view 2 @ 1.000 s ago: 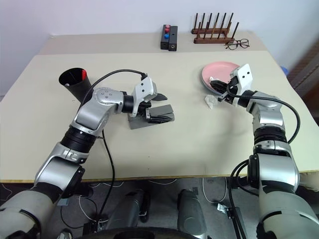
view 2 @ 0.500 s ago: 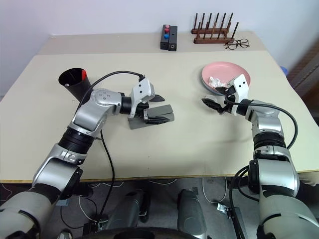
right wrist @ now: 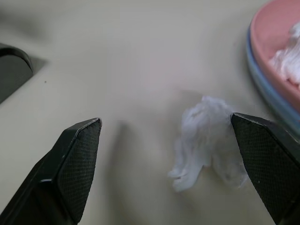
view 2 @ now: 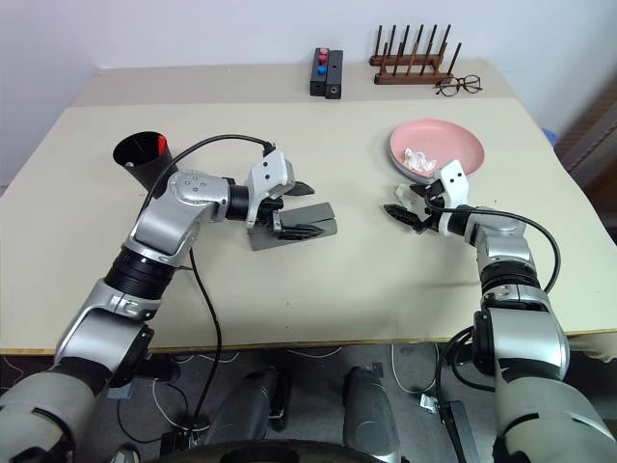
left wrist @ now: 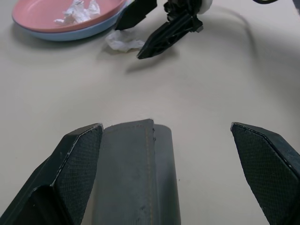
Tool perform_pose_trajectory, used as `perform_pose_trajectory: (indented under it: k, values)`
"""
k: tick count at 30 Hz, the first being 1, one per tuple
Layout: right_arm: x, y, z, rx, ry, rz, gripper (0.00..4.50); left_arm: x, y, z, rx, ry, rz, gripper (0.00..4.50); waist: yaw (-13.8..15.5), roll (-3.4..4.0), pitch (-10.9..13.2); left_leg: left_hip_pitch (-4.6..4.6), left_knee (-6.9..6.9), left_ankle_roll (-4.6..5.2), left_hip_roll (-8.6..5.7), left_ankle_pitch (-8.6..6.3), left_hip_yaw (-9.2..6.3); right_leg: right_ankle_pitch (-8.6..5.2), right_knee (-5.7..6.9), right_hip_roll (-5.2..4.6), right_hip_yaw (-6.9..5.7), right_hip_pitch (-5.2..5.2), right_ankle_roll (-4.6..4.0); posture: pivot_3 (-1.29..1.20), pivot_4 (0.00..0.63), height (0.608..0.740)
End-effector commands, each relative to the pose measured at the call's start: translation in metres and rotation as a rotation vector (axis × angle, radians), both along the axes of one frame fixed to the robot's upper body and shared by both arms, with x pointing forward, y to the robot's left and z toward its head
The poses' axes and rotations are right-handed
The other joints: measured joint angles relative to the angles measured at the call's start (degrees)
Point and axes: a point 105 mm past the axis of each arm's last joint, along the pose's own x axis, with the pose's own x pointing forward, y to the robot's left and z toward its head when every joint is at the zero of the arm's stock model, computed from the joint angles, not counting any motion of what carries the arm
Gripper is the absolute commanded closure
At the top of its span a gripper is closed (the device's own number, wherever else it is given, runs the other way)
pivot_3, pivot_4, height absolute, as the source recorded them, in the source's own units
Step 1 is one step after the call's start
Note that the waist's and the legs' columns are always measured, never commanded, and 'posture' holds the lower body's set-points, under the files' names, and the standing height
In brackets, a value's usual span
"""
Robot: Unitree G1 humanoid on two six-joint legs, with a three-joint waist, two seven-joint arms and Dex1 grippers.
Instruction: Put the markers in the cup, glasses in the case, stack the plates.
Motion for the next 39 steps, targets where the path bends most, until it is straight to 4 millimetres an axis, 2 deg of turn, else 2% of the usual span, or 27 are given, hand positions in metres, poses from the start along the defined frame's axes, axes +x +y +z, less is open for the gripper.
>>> perform_pose_trajectory:
  k: [1,6,10,15,22,24,32,39]
  values:
    - [0.007,0.005,0.011,-0.012,-0.04,0.0,0.02,-0.002,0.002,0.011,-0.025,-0.032,0.003,0.0,-0.02,0.0,0.0,0.0,0.0,0.0,0.0,0.0,0.0,0.0,0.0,0.0,0.0,0.0,0.0,0.0,0.15,0.74]
    - [0.01,0.008,0.007,-0.025,-0.029,-0.012,0.02,-0.002,0.004,0.012,-0.022,-0.034,0.011,0.0,-0.1,0.0,0.0,0.0,0.0,0.0,0.0,0.0,0.0,0.0,0.0,0.0,0.0,0.0,0.0,0.0,0.15,0.74]
    - [0.012,0.008,0.006,-0.035,-0.029,-0.03,1.8,-0.002,0.006,0.012,-0.02,-0.034,0.017,0.0,-0.12,0.0,0.0,0.0,0.0,0.0,0.0,0.0,-0.01,0.0,0.0,0.01,0.0,0.0,0.0,0.0,0.15,0.74]
    - [0.013,0.006,0.005,-0.065,-0.041,-0.052,4.46,-0.001,0.006,0.011,-0.016,-0.034,0.019,0.0,-0.08,0.0,0.0,0.0,0.0,0.0,0.0,0.0,0.0,0.0,0.0,0.0,0.0,0.0,0.0,0.0,0.15,0.74]
    - [0.015,0.002,0.008,-0.085,-0.08,-0.077,4.46,0.0,0.006,0.01,-0.014,-0.037,0.018,0.0,-0.07,0.0,0.0,0.0,0.0,0.0,-0.01,0.0,0.0,0.0,0.0,0.0,0.0,0.01,0.0,0.0,0.15,0.74]
    - [0.015,0.001,0.017,-0.065,-0.116,-0.069,4.46,0.0,0.005,0.01,-0.015,-0.037,0.017,0.0,-0.09,0.0,0.0,0.0,-0.01,0.0,-0.01,0.0,0.0,0.0,0.0,0.01,0.0,0.01,0.0,0.0,0.15,0.74]
    - [0.023,-0.012,0.078,0.068,-0.315,-0.126,4.46,0.002,-0.003,0.011,-0.037,-0.038,0.005,0.0,-0.1,0.0,0.0,0.0,-0.01,0.0,0.0,0.0,0.0,0.0,0.0,0.0,0.0,0.0,0.0,0.0,0.15,0.74]
    - [0.032,-0.034,0.096,0.027,-0.385,-0.309,4.46,0.003,-0.003,0.013,-0.058,-0.047,0.018,0.0,-0.08,0.0,0.0,0.0,-0.02,0.0,0.0,0.0,0.0,0.0,-0.01,0.0,0.0,0.0,0.0,0.0,0.15,0.74]
